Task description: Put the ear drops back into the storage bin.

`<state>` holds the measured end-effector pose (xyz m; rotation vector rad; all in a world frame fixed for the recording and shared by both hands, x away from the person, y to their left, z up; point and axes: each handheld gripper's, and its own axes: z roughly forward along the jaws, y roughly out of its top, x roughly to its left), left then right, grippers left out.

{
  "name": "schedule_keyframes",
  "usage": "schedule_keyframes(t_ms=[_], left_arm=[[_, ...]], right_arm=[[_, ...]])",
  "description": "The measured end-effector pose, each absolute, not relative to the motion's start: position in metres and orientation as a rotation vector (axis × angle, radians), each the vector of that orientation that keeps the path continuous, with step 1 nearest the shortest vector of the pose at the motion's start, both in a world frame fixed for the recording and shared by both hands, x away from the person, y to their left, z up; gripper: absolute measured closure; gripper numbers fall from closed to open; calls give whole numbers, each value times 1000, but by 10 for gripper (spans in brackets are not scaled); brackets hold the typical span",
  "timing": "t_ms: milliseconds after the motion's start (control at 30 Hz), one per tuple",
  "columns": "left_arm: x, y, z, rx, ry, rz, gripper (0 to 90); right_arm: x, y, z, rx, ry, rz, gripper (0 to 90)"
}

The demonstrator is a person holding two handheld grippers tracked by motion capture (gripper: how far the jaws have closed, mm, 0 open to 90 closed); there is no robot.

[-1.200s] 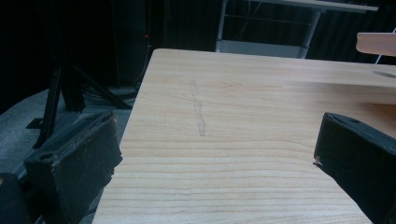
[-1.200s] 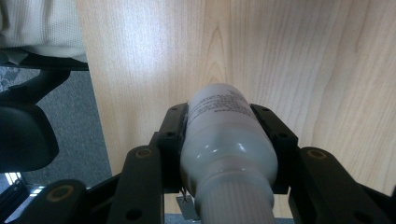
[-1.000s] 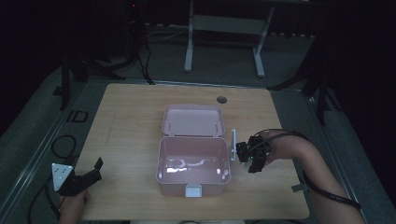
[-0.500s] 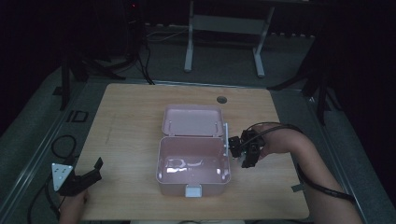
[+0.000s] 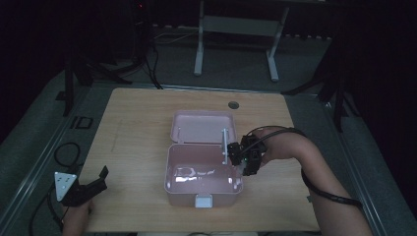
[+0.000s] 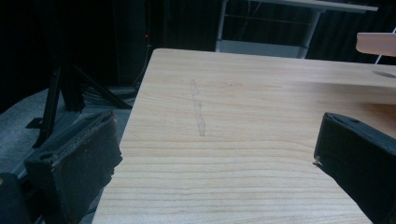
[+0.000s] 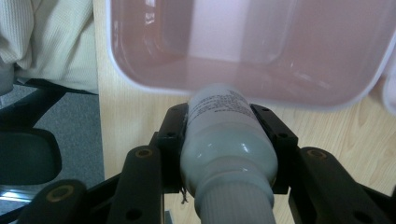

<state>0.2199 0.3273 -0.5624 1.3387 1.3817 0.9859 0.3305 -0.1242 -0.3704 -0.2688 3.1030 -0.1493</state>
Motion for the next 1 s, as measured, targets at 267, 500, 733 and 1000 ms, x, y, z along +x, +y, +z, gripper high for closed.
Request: schedule_keyframes(t_ms=[267,500,733,1000], left_arm=[[220,327,-562,1336,1382,984,5],[220,327,-562,1336,1382,982,5],[220,327,-562,1340,1380,985,4],[220,327,-562,1337,1381,984,5]], right_arm=[[328,-102,-372,-325,3093,-120,596],[327,-88,-376,-369,3095,-106,596],[329,-80,-385,-383,3099,-112,596],[333,-74,-401,-392,3107,-110,596]])
